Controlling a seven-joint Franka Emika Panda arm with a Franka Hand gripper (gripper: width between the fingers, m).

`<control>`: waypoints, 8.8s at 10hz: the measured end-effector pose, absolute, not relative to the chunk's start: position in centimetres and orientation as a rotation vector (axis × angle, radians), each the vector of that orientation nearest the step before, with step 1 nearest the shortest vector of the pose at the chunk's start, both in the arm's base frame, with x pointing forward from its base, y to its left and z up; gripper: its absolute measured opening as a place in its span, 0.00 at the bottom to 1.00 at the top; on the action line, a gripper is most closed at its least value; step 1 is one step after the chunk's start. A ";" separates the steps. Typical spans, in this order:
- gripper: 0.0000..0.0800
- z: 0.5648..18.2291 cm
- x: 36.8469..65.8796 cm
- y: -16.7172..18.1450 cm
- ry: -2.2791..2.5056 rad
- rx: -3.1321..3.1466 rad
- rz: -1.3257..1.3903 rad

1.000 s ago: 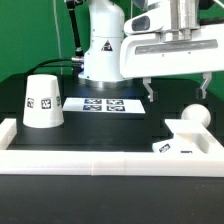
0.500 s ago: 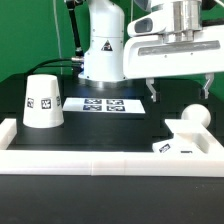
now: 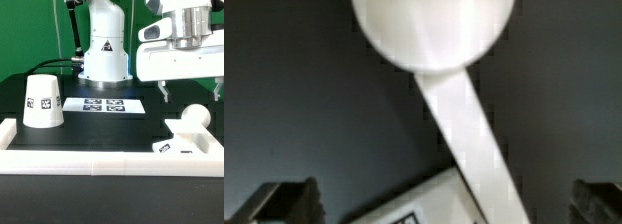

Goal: Assemble lamp

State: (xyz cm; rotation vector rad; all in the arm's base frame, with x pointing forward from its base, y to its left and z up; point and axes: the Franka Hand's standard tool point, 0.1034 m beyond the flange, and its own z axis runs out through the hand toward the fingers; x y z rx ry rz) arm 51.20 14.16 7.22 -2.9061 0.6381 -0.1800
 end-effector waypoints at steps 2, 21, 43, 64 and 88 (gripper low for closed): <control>0.87 6.5 49.9 14.4 0.594 -2.922 -0.183; 0.87 6.1 48.8 14.8 0.287 -2.798 1.012; 0.72 0.9 46.0 16.9 0.303 -2.824 1.052; 0.72 12.6 57.3 9.6 0.075 -2.964 -0.021; 0.72 13.5 61.6 9.9 -0.423 -2.946 -0.904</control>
Offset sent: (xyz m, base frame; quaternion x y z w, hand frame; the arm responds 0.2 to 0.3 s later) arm 0.0000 0.0000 0.0000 0.0000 0.0000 0.0000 1.0000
